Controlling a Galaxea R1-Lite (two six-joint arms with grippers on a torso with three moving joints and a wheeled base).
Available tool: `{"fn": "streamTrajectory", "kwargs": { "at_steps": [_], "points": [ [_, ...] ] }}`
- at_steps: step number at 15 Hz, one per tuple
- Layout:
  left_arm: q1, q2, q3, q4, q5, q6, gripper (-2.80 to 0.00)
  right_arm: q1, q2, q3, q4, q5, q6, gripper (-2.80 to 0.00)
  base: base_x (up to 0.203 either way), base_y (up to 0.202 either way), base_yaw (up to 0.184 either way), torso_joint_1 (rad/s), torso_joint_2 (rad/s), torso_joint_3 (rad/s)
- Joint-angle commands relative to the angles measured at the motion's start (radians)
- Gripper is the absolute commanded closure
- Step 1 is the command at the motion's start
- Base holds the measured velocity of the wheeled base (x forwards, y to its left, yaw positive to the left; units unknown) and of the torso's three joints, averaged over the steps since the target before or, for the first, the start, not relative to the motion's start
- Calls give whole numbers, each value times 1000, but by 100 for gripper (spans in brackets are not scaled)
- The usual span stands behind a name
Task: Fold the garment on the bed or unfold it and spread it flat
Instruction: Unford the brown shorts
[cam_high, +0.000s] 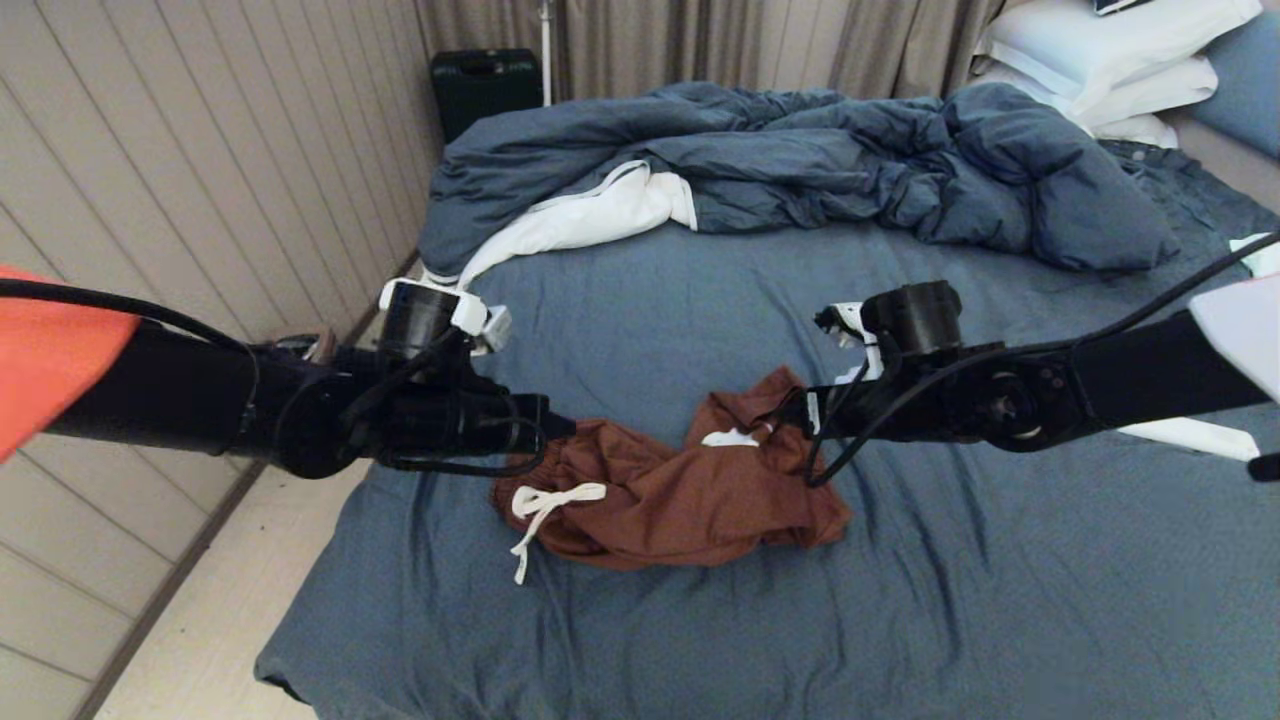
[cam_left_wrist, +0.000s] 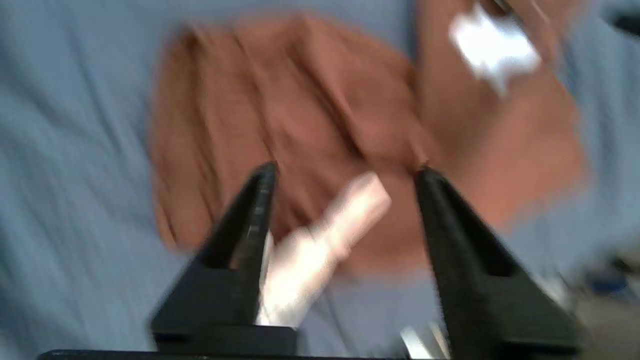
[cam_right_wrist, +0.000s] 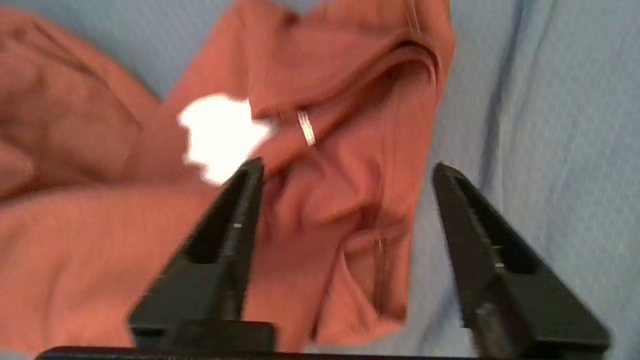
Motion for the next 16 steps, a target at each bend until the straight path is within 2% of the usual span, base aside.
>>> {"fn": "streamTrajectory", "kwargs": {
  "at_steps": [1,3,5,14,16],
  "points": [
    [-7,135,-38,-111,63,3,-280,1,13,1,-8,0,4,-280,0,0,0,0,0,0],
    [-16,215,-77,-207,94,4,-280,-1,10,-2,-8,2,1,-280,0,0,0,0,0,0],
    [-18,262,-108,-241,122,4,-280,1,1,-1,-8,2,5,-280,0,0,0,0,0,0],
    [-13,352,-151,-243,141,6,-280,0,-7,-5,-11,2,7,-280,0,0,0,0,0,0],
    [-6,349,-166,-243,166,7,-280,1,-5,-7,-11,0,7,-280,0,0,0,0,0,0]
  ]
}}
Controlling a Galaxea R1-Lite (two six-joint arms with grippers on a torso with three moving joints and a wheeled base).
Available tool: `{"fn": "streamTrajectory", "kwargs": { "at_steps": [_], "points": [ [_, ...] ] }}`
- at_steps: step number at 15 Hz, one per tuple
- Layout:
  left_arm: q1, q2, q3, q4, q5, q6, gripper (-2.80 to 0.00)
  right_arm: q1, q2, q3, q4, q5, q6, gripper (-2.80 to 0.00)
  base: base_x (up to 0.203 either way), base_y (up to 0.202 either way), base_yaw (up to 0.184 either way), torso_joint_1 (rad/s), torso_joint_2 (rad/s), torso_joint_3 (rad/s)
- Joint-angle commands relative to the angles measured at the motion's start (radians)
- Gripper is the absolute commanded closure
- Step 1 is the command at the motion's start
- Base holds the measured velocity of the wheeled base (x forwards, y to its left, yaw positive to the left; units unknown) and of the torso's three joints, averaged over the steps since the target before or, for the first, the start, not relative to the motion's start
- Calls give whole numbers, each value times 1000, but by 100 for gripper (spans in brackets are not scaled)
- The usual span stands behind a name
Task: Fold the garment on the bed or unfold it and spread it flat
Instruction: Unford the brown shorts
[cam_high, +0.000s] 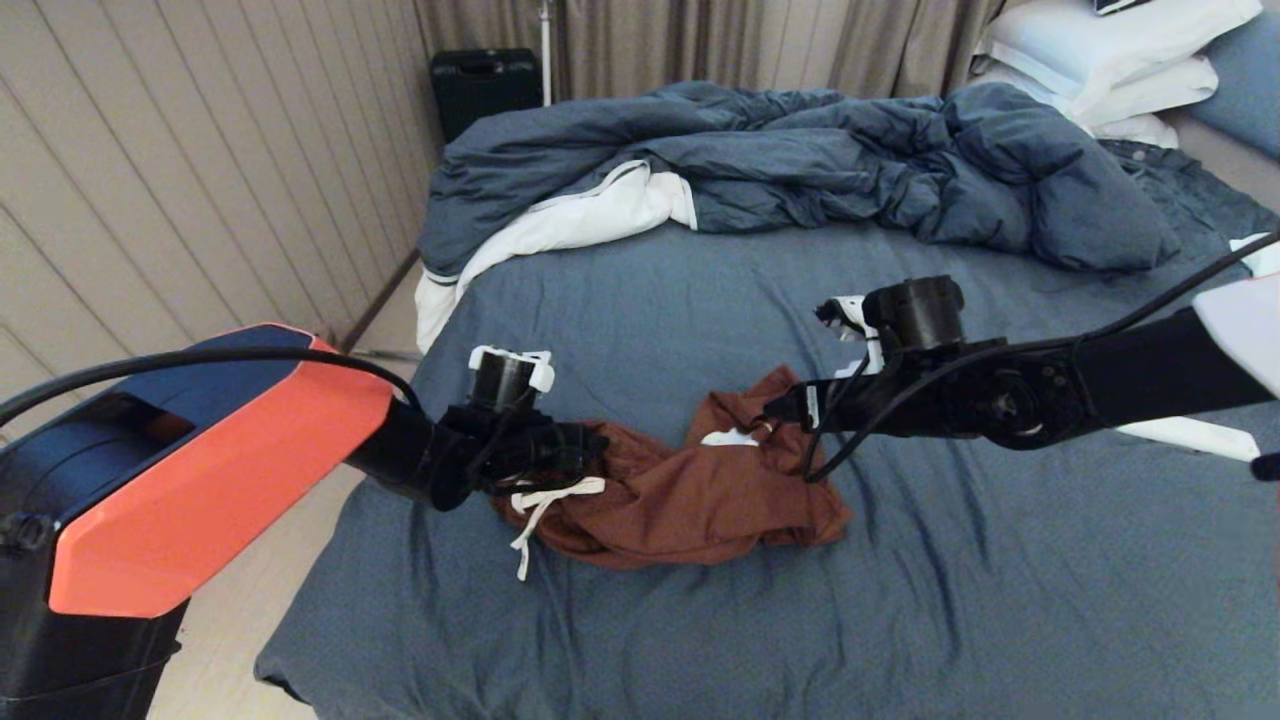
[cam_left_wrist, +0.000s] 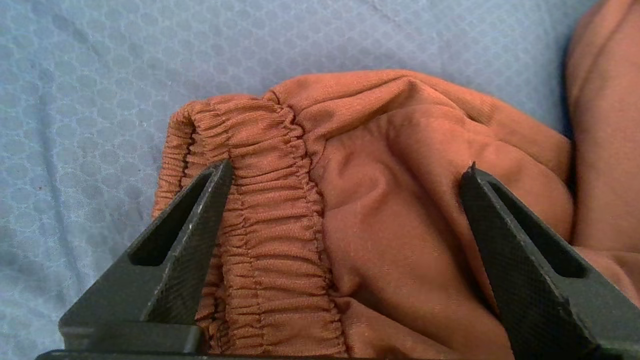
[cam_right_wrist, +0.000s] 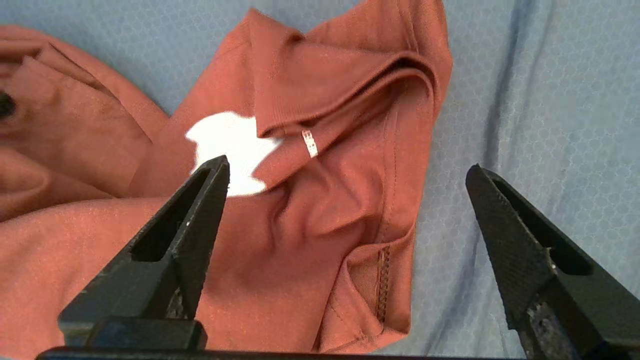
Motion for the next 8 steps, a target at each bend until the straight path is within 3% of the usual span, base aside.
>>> {"fn": "streamTrajectory", "kwargs": {
  "at_steps": [1,4,8],
  "points": [
    [23,-3,-21,-2,16,3,-280,0,0,-1,-1,-1,0,-280,0,0,0,0,0,0],
    [82,-13,-71,12,16,18,-280,-1,2,-2,-1,-1,0,-280,0,0,0,0,0,0],
    [83,-2,-72,13,17,18,-280,0,5,-1,-5,-1,0,-280,0,0,0,0,0,0]
  ]
}}
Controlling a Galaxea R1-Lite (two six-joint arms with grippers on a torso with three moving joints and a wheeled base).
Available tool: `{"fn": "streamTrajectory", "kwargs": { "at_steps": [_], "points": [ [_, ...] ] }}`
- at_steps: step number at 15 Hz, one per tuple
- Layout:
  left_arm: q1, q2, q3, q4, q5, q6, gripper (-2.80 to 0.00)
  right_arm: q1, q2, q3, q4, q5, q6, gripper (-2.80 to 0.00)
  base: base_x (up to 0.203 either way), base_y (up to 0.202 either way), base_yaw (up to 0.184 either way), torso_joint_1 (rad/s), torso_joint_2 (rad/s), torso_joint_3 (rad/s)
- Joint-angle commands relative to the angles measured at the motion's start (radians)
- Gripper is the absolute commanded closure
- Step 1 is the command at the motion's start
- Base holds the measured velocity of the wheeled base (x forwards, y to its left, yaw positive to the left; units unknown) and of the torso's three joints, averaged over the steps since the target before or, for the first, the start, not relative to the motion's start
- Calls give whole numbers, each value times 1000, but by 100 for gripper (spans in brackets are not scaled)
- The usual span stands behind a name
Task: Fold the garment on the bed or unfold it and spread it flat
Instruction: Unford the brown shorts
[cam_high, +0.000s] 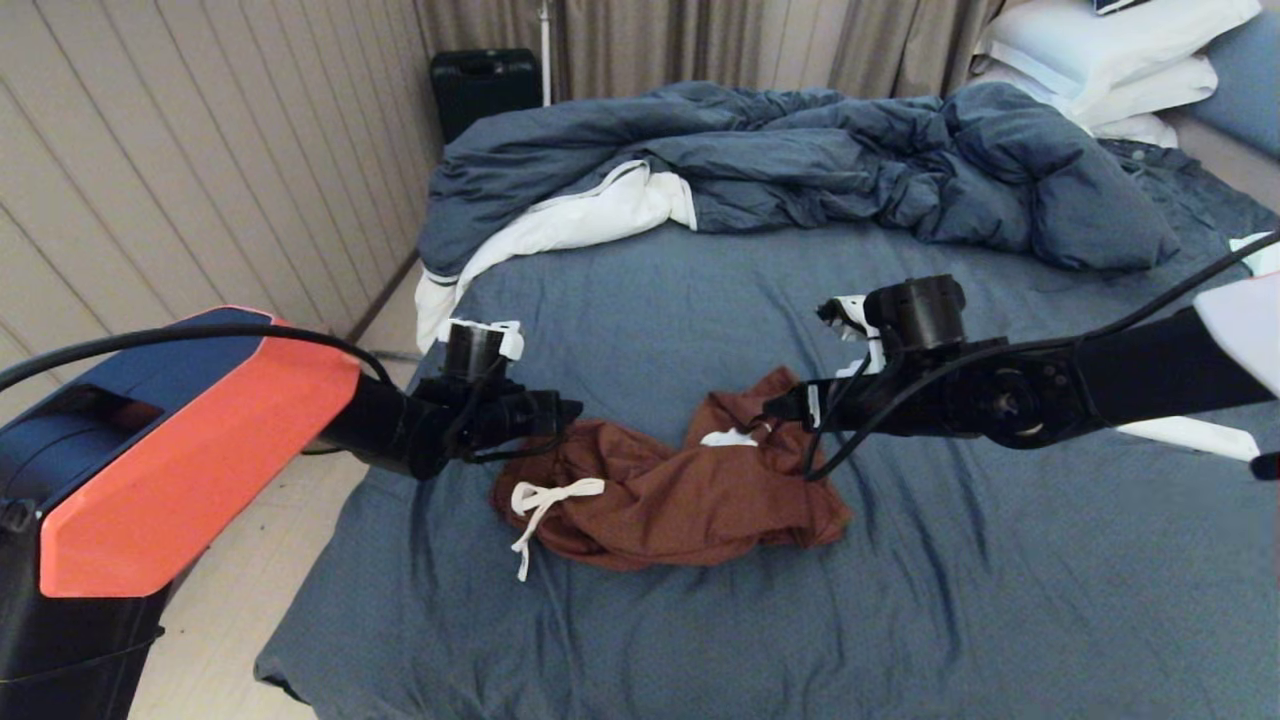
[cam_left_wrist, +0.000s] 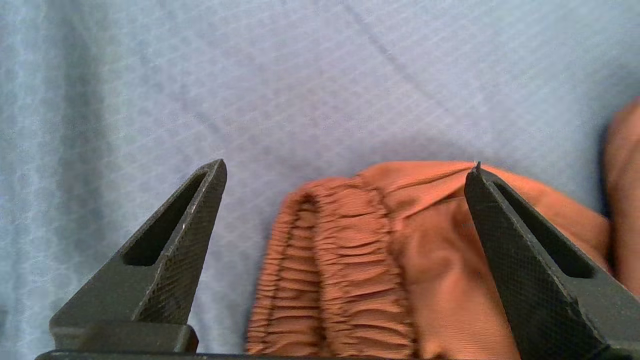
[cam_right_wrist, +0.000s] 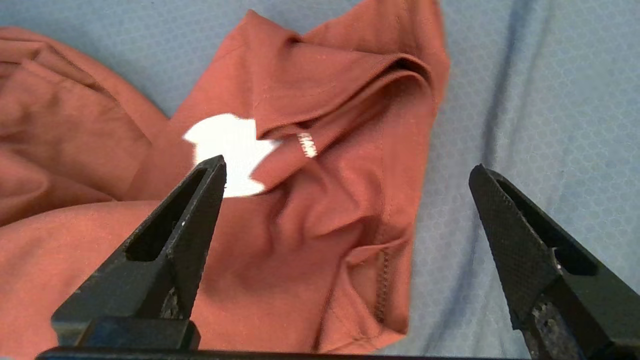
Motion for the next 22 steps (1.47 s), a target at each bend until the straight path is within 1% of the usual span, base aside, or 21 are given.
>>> {"fn": "streamTrajectory", "kwargs": {
  "at_steps": [1,4,8,9,10,15,19,22],
  "points": [
    [1,8,6,-2,-1,-2,-280,1,5,3,-15,-2,0,-280,0,0,0,0,0,0],
    [-26,11,27,-6,-1,-7,-280,1,8,3,-22,-2,0,-280,0,0,0,0,0,0],
    [-39,18,29,-4,-3,-13,-280,-1,8,3,-23,-2,0,-280,0,0,0,0,0,0],
    [-44,18,31,-4,-2,-14,-182,-2,8,1,-23,-2,0,-280,0,0,0,0,0,0],
    [-47,18,36,-4,-1,-14,0,-2,8,2,-23,-2,0,-280,0,0,0,0,0,0],
    [-49,18,34,-6,-4,-19,0,0,32,-2,-29,-2,0,-280,0,0,0,0,0,0],
    [-57,18,34,-6,-3,-31,0,-2,91,-32,-106,-12,-4,-280,0,0,0,0,0,0],
    [-63,14,34,-7,-1,-39,0,3,124,-69,-107,-22,-20,-280,0,0,0,0,0,0]
  ]
}}
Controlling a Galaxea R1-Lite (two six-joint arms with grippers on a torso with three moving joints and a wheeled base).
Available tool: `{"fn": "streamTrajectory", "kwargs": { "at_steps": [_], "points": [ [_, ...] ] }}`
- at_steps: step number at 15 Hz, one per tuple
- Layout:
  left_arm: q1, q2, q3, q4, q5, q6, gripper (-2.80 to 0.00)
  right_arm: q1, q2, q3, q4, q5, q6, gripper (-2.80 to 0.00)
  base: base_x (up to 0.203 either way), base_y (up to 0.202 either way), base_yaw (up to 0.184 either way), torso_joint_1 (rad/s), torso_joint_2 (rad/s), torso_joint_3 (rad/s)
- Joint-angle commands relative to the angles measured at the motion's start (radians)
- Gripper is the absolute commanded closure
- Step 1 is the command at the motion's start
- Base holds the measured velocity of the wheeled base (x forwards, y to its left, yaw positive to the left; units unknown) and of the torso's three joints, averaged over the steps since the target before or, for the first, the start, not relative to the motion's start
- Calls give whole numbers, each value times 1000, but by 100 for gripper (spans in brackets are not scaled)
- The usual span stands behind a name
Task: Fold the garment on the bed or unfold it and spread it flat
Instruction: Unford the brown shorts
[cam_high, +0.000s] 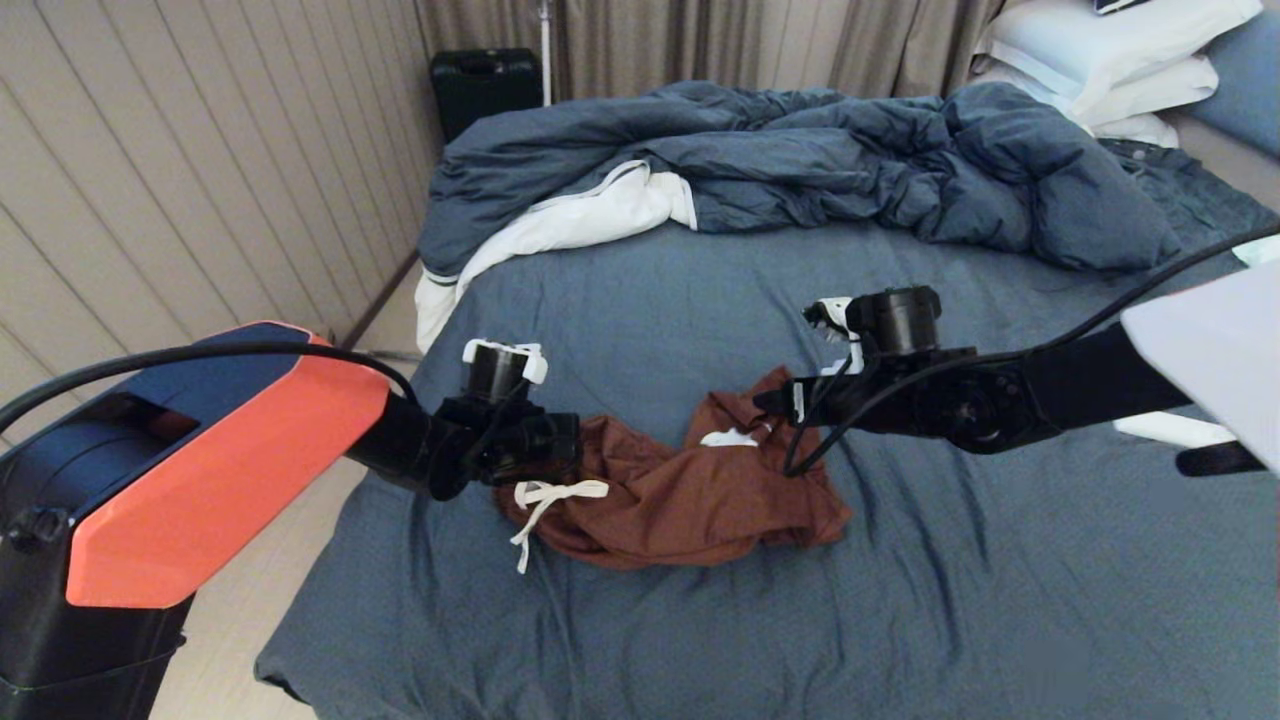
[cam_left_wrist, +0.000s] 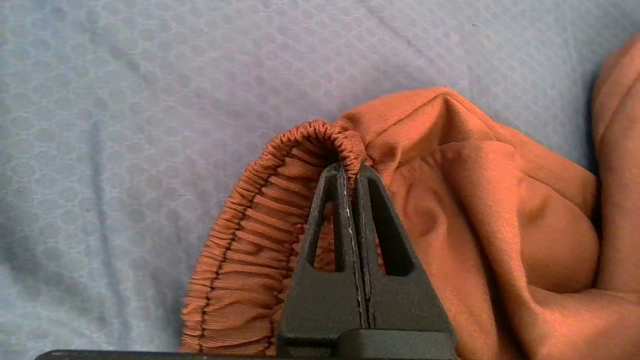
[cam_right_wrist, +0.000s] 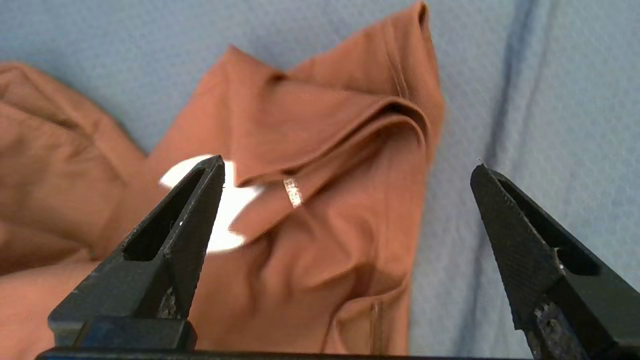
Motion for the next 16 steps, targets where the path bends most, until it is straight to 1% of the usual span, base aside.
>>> {"fn": "streamTrajectory", "kwargs": {
  "at_steps": [1,3,5,9,13,16],
  "points": [
    [-5,-3,1,-2,2,-5,0,3,45,-47,2,-8,-26,-280,0,0,0,0,0,0],
    [-7,-2,1,-3,2,-7,0,6,84,-93,5,-18,-65,-280,0,0,0,0,0,0],
    [-7,-2,0,-4,3,-7,0,24,125,-137,5,-53,-77,-280,0,0,0,0,0,0],
    [-7,2,0,-8,3,-7,0,40,220,-247,6,-87,-105,-280,0,0,0,0,0,0],
    [-7,6,0,-10,3,-7,0,47,239,-285,4,-101,-136,-280,0,0,0,0,0,0],
    [-7,4,-2,-10,5,-6,0,47,233,-310,-3,-117,-138,-280,0,0,0,0,0,0]
  ]
}}
